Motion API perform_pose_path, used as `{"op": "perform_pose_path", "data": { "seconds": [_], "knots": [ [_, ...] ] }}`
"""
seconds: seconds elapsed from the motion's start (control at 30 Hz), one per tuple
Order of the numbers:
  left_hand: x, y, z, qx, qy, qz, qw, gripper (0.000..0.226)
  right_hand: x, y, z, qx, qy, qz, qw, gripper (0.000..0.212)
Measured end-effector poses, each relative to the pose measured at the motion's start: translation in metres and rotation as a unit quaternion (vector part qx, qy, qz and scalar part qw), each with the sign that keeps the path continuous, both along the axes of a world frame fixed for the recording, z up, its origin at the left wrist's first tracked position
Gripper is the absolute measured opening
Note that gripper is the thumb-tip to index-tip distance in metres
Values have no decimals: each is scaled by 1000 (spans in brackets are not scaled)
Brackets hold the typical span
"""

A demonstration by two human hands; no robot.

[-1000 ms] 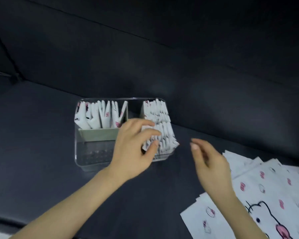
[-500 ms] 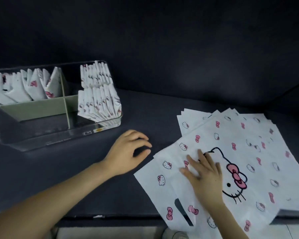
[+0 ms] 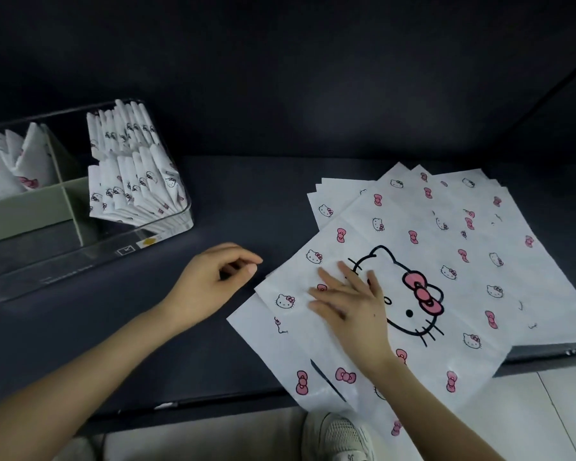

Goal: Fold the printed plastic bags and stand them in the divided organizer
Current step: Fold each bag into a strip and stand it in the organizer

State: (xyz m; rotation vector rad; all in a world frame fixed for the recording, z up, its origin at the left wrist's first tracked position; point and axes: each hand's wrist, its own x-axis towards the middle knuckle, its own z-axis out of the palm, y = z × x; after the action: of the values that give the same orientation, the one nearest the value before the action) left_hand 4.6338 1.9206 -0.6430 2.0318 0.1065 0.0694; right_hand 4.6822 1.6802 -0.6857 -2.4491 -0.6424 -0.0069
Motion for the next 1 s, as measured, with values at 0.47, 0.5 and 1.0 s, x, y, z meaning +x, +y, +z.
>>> {"op": "perform_pose_path", "data": {
  "seconds": [0.47, 0.5, 1.0],
  "knots": [
    [-9, 6, 33, -171, 20, -139, 975, 32, 8, 26, 74, 342, 516, -5, 785, 8],
    [-8, 3, 31, -132, 26, -114, 984, 24, 12, 29, 76, 361, 545, -14, 757, 8],
    [15, 20, 2, 145, -8, 236, 961, 37, 41, -84, 84, 362, 491, -72, 789, 72]
  ]
}}
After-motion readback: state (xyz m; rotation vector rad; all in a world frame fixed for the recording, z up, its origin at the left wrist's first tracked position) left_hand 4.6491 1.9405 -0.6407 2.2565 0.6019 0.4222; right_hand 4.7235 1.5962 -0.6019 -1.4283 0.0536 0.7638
